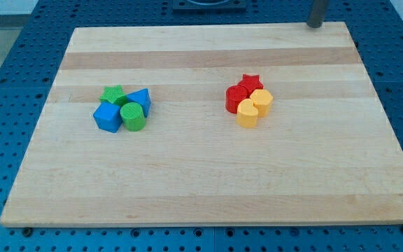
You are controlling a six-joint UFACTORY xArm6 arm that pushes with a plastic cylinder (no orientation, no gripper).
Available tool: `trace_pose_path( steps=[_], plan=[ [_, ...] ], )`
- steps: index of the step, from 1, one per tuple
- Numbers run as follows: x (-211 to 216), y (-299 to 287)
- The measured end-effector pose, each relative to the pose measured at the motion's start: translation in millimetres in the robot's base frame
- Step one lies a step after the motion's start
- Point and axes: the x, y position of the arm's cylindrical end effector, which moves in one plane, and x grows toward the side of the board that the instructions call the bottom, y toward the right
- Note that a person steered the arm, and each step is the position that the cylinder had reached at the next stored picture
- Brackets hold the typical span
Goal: Push the red star to the bottom side
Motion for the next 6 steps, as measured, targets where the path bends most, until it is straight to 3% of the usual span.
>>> trace_pose_path(
  steps=[1,2,5,6],
  plan=[
    [1,-54],
    [39,-106],
    [267,-164],
    [274,-178]
  ],
)
